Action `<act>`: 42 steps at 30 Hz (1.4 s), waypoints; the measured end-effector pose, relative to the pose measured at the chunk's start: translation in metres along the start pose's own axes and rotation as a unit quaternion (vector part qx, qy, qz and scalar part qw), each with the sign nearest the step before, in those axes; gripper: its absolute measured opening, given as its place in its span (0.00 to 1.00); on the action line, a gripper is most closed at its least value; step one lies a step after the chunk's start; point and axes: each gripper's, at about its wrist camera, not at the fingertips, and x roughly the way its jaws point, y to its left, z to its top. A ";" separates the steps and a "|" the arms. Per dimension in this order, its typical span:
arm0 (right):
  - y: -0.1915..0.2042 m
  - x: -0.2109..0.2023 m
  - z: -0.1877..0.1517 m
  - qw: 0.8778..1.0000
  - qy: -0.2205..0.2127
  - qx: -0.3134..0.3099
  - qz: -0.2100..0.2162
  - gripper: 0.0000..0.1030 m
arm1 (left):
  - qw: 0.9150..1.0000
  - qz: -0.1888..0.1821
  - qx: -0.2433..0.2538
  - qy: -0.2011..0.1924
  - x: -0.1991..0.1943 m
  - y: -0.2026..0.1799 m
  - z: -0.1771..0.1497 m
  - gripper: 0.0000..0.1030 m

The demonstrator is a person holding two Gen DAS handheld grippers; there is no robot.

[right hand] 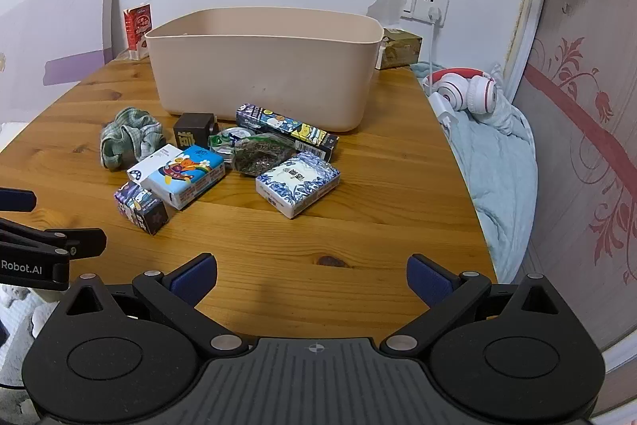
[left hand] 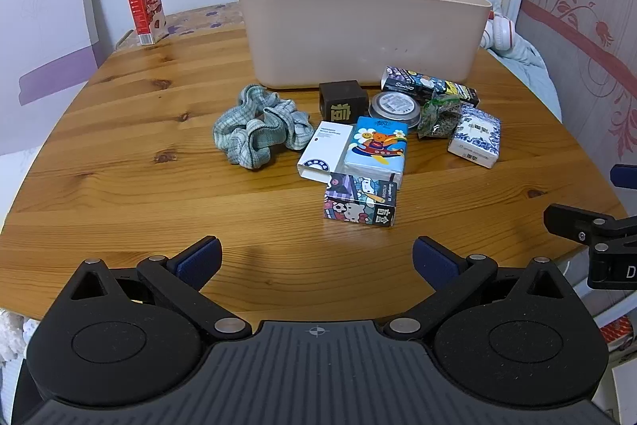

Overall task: Organize objects
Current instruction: 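Move both grippers toward the cluster of items beside the beige bin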

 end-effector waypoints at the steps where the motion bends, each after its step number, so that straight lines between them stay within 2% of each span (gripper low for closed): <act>1: 0.000 0.000 0.000 1.000 0.000 -0.001 0.000 1.00 | 1.000 0.000 0.000 0.000 0.000 0.000 0.000 1.00; 26: -0.006 0.004 0.008 1.000 0.002 -0.002 -0.005 1.00 | 1.000 -0.007 -0.018 -0.005 0.005 0.003 0.009 1.00; 42: -0.013 0.026 0.019 1.000 0.008 -0.019 0.001 1.00 | 1.000 -0.024 -0.011 0.015 0.031 -0.007 0.019 1.00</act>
